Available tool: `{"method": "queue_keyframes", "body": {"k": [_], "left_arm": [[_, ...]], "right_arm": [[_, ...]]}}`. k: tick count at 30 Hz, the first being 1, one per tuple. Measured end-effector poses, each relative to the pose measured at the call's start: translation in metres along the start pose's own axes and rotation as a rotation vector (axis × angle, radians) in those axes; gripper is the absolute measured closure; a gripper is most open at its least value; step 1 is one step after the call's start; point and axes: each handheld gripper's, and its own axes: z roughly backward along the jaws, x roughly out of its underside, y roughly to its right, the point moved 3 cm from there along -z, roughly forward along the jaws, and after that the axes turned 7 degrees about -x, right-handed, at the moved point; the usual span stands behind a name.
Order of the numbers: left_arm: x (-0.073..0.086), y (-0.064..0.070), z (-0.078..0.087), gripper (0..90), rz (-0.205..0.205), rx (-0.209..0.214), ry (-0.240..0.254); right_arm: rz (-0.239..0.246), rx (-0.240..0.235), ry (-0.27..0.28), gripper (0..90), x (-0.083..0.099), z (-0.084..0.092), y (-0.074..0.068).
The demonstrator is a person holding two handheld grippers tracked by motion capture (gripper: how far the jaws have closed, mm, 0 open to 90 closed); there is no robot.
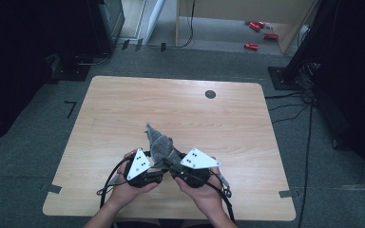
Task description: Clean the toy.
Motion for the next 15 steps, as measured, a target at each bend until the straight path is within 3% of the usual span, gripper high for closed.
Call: {"method": "queue_keyframes", "body": {"k": [2,4,8,10,11,14,15], "left_arm": [[0.000,0.000,0.000,34.5,0.002,0.003,0.001],[0.000,-0.001,0.000,34.5,0.004,0.005,-0.006],[0.001,0.002,-0.001,34.5,0.000,0.006,-0.013],[0.001,0.003,-0.001,34.5,-0.003,0.008,-0.010],[0.000,0.003,-0.001,34.5,-0.004,0.012,-0.001],[-0.001,0.000,0.002,34.5,0.002,0.021,0.012],[-0.001,-0.001,0.002,34.5,0.007,0.022,0.014]], "right_arm": [[-0.023,0.035,0.005,62.3,0.002,0.004,0.008],[-0.035,0.024,0.011,62.4,0.003,0.004,0.005],[0.054,-0.039,-0.004,62.0,0.001,-0.004,-0.018],[0.076,-0.027,-0.023,62.0,0.001,-0.005,-0.018],[0.059,-0.031,-0.016,62.1,0.000,-0.003,-0.013],[-0.012,0.038,-0.002,62.5,0.001,0.008,0.008],[-0.038,0.040,0.008,62.6,0.002,0.011,0.011]]}}
